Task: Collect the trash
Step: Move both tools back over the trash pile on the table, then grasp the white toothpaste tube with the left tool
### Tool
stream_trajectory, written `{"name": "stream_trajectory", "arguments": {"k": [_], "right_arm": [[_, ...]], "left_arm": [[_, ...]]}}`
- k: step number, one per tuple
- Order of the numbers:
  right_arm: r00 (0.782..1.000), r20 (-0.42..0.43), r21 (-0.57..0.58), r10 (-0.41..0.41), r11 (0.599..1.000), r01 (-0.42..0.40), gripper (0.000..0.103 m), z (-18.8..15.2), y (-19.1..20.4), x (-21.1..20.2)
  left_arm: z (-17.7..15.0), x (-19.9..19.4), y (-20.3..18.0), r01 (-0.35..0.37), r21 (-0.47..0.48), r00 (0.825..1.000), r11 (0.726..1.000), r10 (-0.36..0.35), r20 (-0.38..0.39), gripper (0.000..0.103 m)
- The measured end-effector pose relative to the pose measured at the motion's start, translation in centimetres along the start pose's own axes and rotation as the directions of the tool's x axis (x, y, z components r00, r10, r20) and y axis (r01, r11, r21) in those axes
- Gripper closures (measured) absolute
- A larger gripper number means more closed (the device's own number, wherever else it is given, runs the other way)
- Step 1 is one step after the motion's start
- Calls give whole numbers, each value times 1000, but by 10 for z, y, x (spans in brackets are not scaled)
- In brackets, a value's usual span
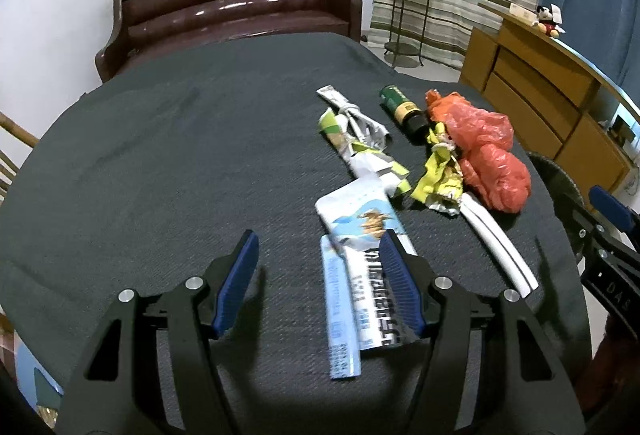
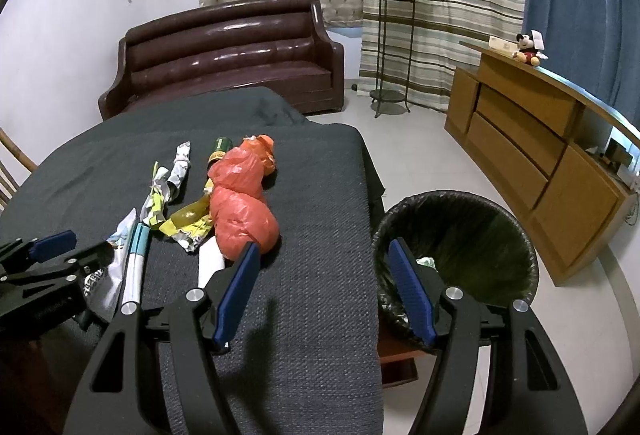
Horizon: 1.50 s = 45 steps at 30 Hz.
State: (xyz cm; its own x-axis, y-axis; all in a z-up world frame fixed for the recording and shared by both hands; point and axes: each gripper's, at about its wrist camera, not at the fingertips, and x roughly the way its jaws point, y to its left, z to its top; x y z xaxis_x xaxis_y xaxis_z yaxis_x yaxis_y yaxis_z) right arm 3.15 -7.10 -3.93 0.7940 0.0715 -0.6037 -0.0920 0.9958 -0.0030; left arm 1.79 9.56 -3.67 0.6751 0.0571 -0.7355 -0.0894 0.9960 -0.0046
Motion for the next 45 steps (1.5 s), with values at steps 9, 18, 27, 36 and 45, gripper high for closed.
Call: {"name": "stream_trajectory", "arguments": {"k": [9, 18, 27, 36, 45], "right_arm": [[1000, -3, -3, 2, 1000, -2, 38, -1, -1, 1], [1000, -5, -3, 2, 1000, -2, 38, -1, -1, 2], [1000, -4, -4, 0, 1000, 0, 38, -1, -1, 1], [1000, -5, -3, 1, 1000, -1, 38, 0, -1, 1], [1000, -5, -7, 1, 1000, -1, 38, 0, -2, 2]], "left_arm": [[-2, -6, 9, -2, -15, 1000, 1000, 2, 6, 41], [-1, -1, -13, 40, 20, 999, 999, -40, 7, 34], [-6, 6, -5, 54, 14, 998, 998, -53, -33, 52], [-9, -2, -4, 110, 27, 994, 994, -110, -2, 87], [-8, 2, -3, 120, 19, 993, 993, -120, -9, 79]]}}
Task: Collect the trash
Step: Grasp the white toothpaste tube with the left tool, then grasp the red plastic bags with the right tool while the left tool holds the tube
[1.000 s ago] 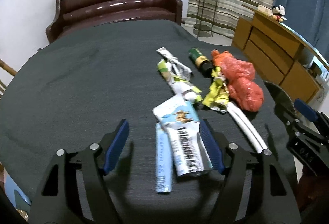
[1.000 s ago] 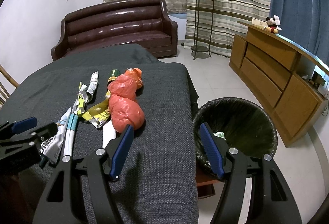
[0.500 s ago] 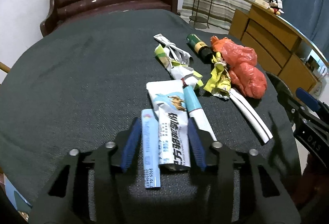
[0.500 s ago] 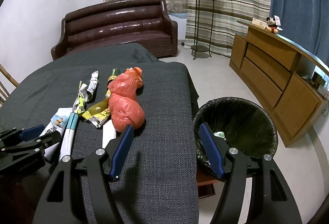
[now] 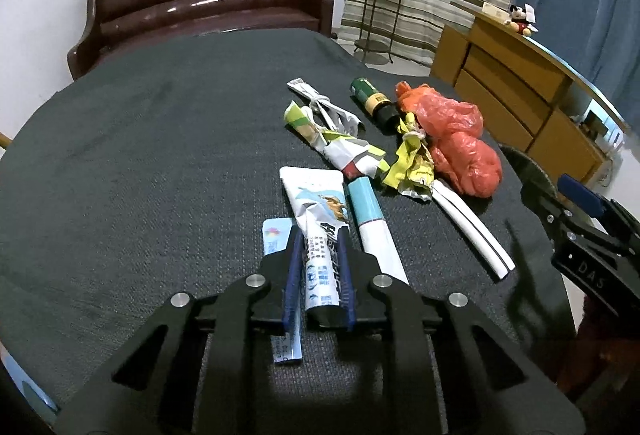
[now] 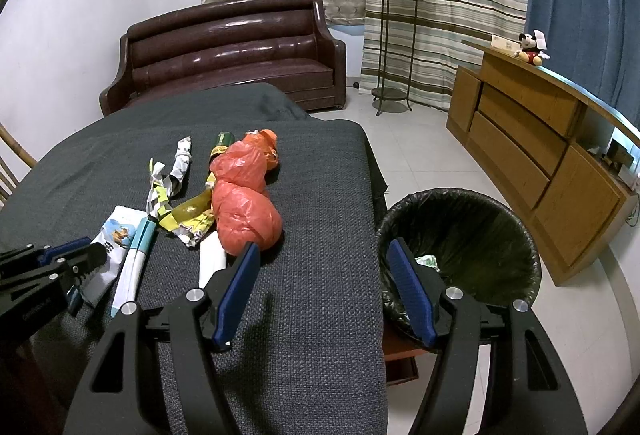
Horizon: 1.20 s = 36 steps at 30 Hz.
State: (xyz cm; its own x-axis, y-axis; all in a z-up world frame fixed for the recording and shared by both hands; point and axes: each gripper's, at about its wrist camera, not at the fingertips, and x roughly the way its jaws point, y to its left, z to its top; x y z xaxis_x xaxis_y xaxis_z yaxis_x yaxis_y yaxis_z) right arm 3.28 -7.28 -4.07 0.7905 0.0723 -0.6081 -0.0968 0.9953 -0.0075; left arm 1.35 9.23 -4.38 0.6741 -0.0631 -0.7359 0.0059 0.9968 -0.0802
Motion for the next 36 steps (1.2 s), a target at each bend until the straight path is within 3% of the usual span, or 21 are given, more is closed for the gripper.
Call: {"name": "stream_trajectory", "arguments": {"k": [2, 6, 9, 17, 27, 36], "right_arm": [[1000, 0, 1, 0, 1000, 0, 38, 0, 0, 0], [1000, -1, 3, 1, 1000, -1, 38, -1, 0, 1], [1000, -2, 2, 0, 1000, 0, 38, 0, 0, 1], [1000, -1, 0, -1, 1000, 1, 38, 0, 0, 0], [1000, 10, -11, 19, 1000, -19, 38, 3, 8, 4], [998, 4, -43, 57, 997, -57, 35, 20, 26, 18]], "left_arm": [[-1, 4, 0, 2, -8, 1000, 1000, -2, -10, 74], [0, 4, -1, -3, 0, 1000, 1000, 3, -10, 74], [0, 6, -1, 12, -3, 1000, 1000, -12, -20, 83], [2, 1, -1, 30, -5, 1000, 1000, -30, 6, 86], [10, -23, 14, 5, -21, 998, 1000, -4, 69, 86], [21, -21, 42, -48, -65, 994, 997, 54, 91, 86]]}}
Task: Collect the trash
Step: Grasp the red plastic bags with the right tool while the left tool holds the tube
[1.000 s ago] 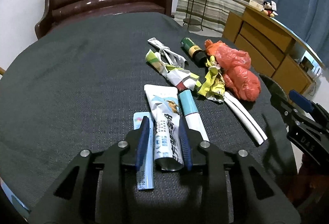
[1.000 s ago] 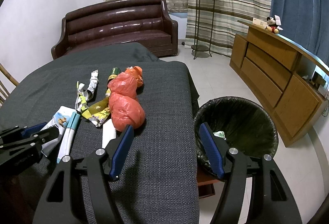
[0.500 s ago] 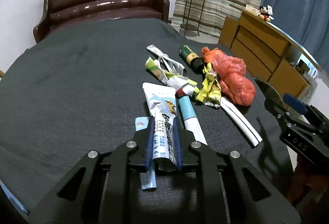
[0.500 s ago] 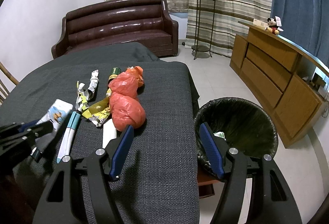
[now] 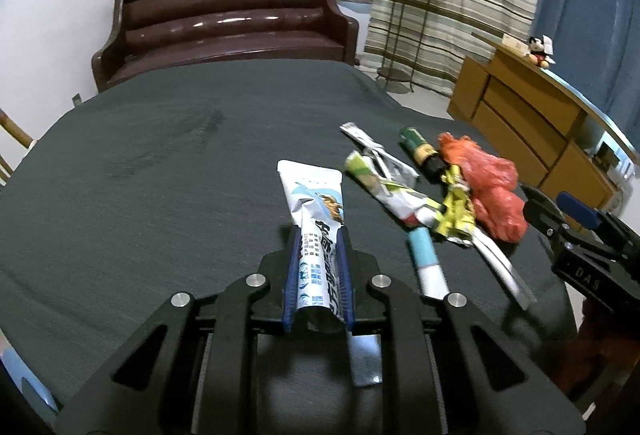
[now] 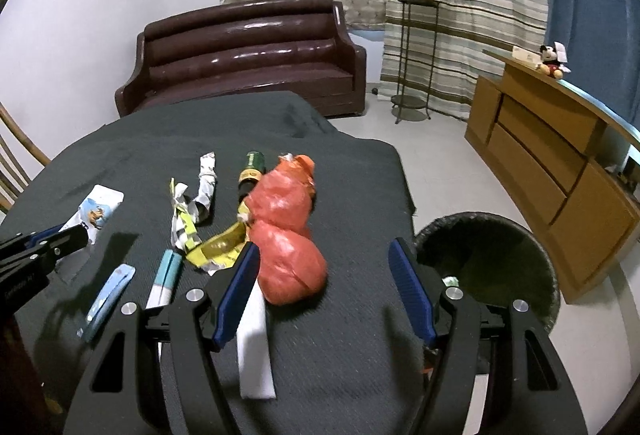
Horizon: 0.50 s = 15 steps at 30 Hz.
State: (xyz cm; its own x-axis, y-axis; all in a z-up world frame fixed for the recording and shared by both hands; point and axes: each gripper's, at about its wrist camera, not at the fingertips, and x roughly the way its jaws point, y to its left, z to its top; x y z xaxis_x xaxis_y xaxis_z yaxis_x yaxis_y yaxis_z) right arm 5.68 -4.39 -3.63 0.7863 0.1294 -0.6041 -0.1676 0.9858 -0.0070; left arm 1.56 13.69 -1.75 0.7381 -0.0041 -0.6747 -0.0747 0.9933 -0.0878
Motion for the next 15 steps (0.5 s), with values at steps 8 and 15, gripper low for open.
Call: {"name": "stream_trajectory", "arguments": {"k": [8, 15], "right_arm": [[999, -51, -23, 3, 1000, -4, 35, 7, 8, 18], [992, -114, -35, 45, 998, -50, 60, -1, 15, 23]], "left_arm": [[5, 9, 14, -26, -6, 1000, 1000, 26, 8, 86], [3, 16, 15, -15, -15, 1000, 1000, 15, -4, 86]]}}
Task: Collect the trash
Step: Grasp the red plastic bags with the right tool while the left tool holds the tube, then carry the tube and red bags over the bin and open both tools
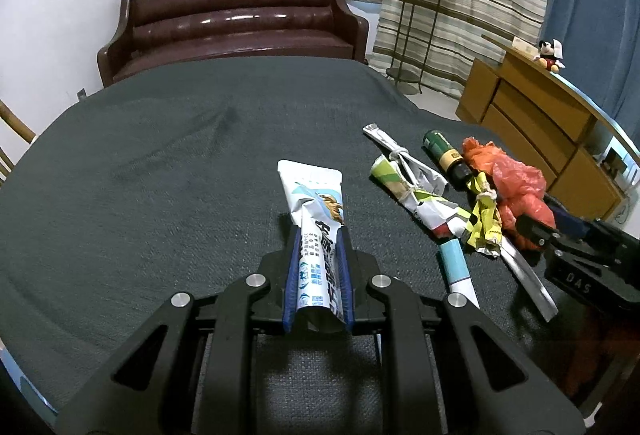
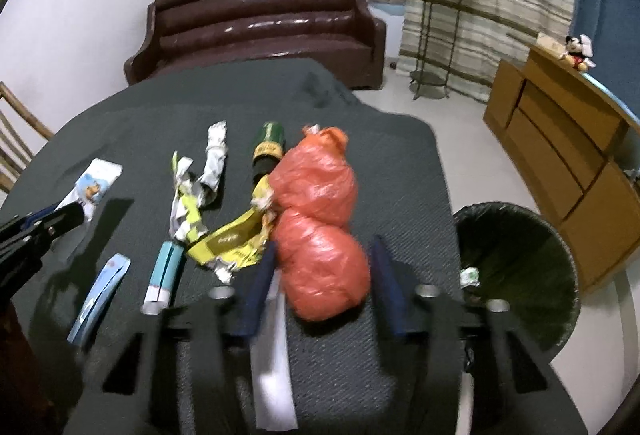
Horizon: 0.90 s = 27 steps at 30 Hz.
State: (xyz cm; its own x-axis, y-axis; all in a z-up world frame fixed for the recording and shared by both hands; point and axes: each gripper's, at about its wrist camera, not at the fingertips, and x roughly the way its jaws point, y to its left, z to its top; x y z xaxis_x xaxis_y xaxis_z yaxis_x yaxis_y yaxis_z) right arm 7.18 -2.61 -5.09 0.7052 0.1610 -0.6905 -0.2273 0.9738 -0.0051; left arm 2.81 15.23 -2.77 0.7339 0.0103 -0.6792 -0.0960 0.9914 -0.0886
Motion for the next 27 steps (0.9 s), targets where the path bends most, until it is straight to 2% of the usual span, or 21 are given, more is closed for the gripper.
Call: {"name": "stream_trajectory", "arguments": {"k": [7, 14, 20, 27], "right_arm": [[999, 37, -11, -2, 1000, 3, 61, -8, 0, -16], [992, 117, -11, -54, 998, 55, 61, -9, -8, -43], [974, 164, 43, -155, 988, 150, 61, -9, -49, -60], [951, 164, 120, -261, 962, 243, 61, -11, -102, -66]], "left_arm": [[2, -6, 1, 6, -6, 1000, 1000, -6, 15, 86], [5, -17, -26, 44, 26, 998, 999, -46, 50, 86], [12, -16, -66, 131, 64, 990, 989, -134, 50, 86], [20, -9, -127, 218, 149, 972, 965, -228, 55, 86]]}}
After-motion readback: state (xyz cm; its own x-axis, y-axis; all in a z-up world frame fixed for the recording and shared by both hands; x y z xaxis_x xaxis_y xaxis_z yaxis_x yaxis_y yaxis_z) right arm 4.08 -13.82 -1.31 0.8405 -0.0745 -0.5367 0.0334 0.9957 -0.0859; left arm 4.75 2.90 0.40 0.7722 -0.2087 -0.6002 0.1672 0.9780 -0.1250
